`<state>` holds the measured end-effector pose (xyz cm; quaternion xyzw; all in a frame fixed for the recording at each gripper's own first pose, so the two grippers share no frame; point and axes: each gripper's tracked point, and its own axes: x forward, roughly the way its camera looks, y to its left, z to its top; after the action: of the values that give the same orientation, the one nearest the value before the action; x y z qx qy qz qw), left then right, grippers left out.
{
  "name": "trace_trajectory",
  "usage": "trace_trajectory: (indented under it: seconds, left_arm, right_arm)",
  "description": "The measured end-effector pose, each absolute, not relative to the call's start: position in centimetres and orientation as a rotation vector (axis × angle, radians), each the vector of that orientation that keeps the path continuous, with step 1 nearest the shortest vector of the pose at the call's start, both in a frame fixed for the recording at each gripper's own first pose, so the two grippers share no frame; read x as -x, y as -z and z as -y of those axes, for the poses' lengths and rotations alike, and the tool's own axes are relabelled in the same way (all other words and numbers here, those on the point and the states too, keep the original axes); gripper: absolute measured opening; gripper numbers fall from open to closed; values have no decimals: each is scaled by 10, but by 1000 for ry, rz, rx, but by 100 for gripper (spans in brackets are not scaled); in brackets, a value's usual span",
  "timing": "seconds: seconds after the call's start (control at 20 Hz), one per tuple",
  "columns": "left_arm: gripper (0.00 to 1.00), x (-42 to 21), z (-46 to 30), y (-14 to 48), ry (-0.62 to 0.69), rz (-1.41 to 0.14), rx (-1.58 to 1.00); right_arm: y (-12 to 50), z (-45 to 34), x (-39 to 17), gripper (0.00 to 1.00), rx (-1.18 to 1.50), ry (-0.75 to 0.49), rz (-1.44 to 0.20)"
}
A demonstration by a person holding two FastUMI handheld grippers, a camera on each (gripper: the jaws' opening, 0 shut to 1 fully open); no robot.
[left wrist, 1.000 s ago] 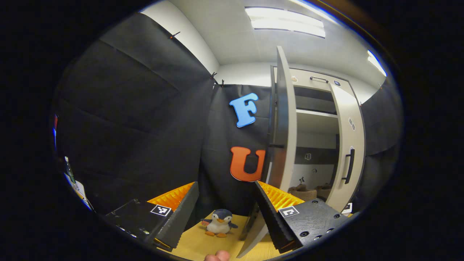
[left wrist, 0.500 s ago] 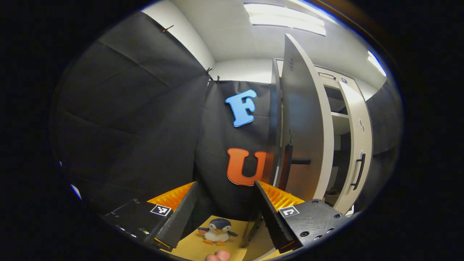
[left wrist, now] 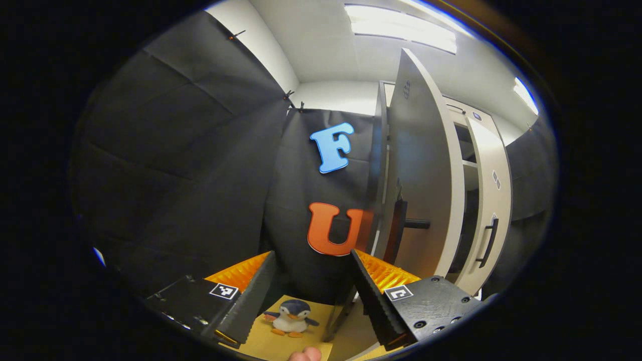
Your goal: Grab one shoe with the right hand and put it into the shoe cabinet, grab the other shoe with the left hand and put it into the shoe cabinet; then close the right door with the right hand and the left door with the left hand.
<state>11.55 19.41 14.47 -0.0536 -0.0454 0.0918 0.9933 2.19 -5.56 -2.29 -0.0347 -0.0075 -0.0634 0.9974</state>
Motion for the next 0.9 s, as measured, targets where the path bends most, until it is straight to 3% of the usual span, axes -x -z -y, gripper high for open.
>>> trace_trajectory:
  seconds: [0.85, 0.9]
  left_arm:
    - [90, -147, -58, -140, 56, 68, 112]
    - [77, -154, -48, -138, 74, 63, 118]
  right_arm:
    - [28, 88, -10, 99, 48, 187, 6]
    - [29, 89, -11, 99, 52, 194, 5]
